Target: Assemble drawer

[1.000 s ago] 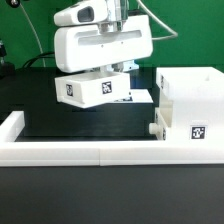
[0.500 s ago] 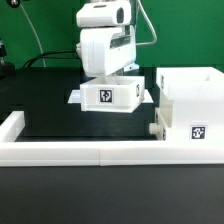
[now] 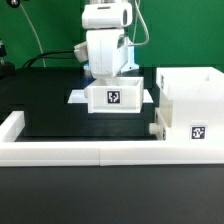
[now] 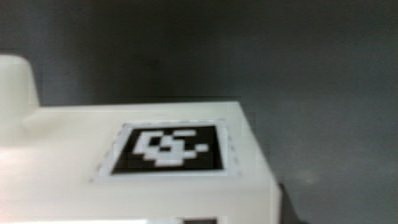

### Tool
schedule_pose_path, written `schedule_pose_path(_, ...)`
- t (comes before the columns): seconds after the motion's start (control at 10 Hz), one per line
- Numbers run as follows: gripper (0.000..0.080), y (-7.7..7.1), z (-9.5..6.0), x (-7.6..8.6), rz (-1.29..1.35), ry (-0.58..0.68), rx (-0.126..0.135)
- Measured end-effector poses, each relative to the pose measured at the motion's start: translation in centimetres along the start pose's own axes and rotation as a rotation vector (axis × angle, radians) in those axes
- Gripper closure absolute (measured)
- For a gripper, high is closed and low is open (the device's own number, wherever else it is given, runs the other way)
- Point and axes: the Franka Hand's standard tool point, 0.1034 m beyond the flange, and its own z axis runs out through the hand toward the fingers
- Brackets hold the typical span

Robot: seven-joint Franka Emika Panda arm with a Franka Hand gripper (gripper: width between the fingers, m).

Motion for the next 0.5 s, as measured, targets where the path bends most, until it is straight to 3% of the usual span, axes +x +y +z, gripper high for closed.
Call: schedule_pose_path(0.5, 0.0757, 0.66, 0.21, 0.65, -0.088, -0.018, 0.007)
